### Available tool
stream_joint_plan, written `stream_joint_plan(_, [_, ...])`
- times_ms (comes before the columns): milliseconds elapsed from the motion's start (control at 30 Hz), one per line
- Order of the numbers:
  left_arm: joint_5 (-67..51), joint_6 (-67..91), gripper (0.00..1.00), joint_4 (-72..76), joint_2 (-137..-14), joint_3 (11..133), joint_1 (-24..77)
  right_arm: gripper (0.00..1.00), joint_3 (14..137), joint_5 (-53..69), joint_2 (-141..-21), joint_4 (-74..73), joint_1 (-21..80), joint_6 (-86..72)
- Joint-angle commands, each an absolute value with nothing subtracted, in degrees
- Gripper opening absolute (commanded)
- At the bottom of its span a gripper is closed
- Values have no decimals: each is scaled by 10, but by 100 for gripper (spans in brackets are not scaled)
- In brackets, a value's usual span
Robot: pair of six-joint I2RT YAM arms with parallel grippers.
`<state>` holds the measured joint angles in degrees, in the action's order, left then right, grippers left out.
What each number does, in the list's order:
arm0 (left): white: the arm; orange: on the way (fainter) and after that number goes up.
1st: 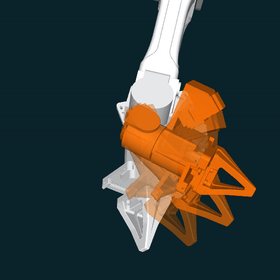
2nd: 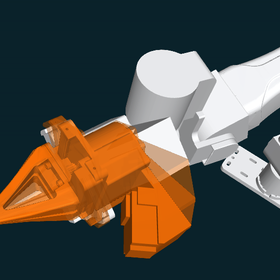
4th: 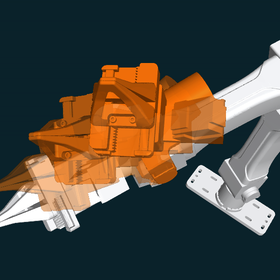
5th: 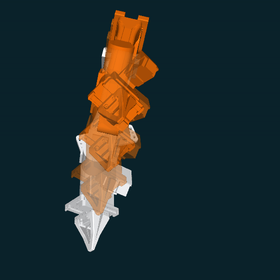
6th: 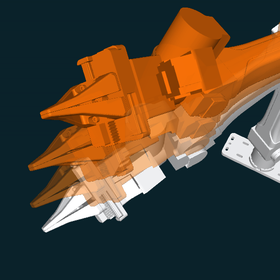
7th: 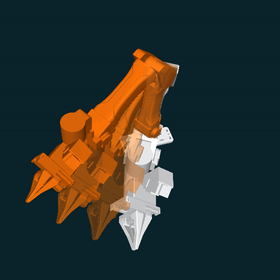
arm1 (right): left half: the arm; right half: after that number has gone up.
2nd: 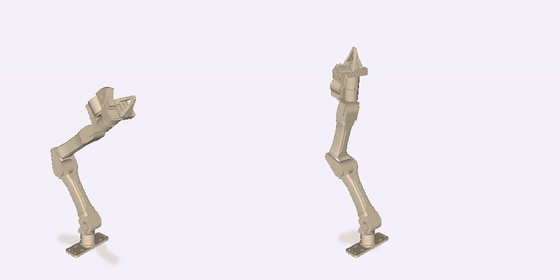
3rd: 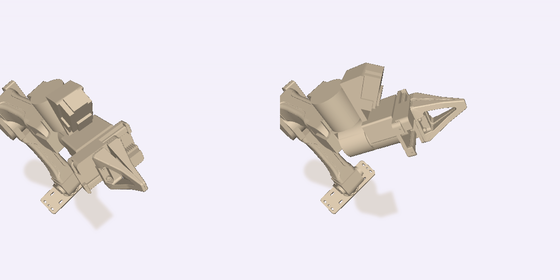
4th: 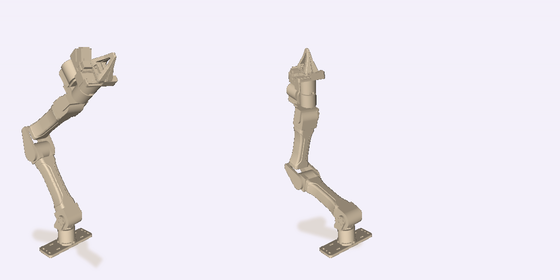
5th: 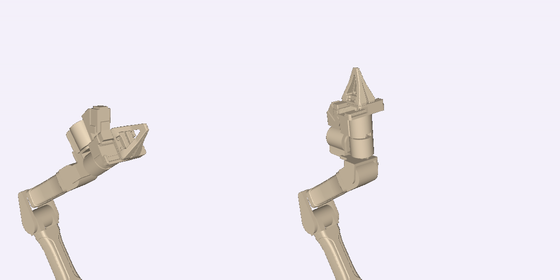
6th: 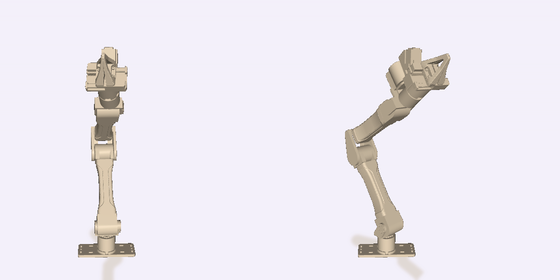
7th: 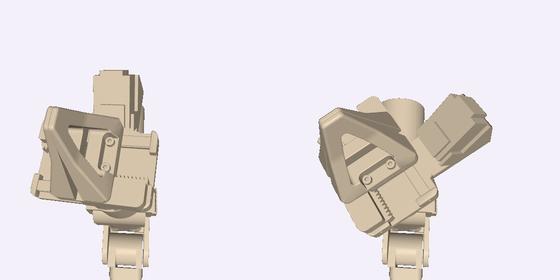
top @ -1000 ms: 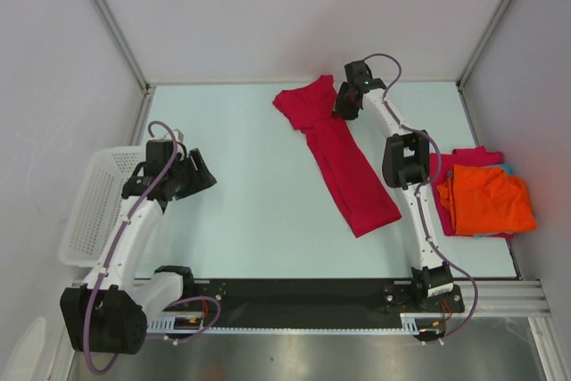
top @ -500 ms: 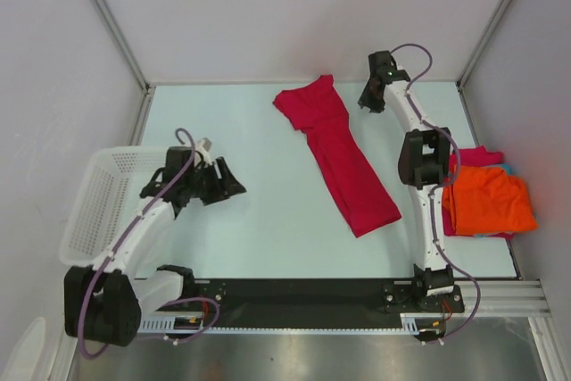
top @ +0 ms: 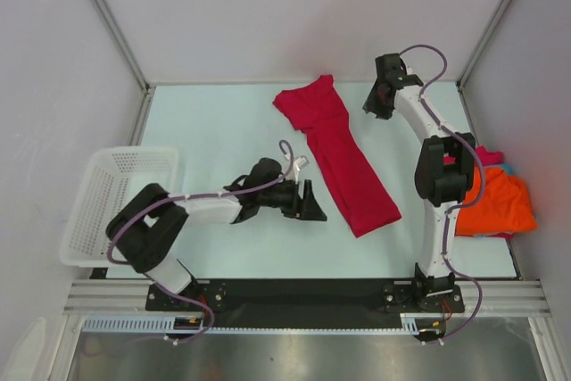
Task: Fold and stack the t-shirts
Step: Rotate the tshirt 90 degrees
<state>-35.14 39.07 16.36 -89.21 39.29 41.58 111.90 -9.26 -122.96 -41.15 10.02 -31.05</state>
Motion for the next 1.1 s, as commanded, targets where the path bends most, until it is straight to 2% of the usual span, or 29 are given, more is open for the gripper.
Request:
stream_joint_plan(0, [-300,402,72,280,-957,443,457,41,1085,-88,-1191,-395,104,-303])
stream_joint_plan(167, [-259,404,72,304,-1007,470,498,41,1068,-78,-1176,-394,101,-294])
stream_joint_plan(433, [-150,341,73,243,-1058,533,546,42,1058,-64,-1134,-400,98,-292])
stream_joint_plan(633, [-88,319,74,258,-1089,542,565,42,1036,-66,-1101,-403,96,-283])
stream_joint_plan(1067, [-58,331,74,246,-1115,544,569,41,1049,-64,-1102,-419,104,-277])
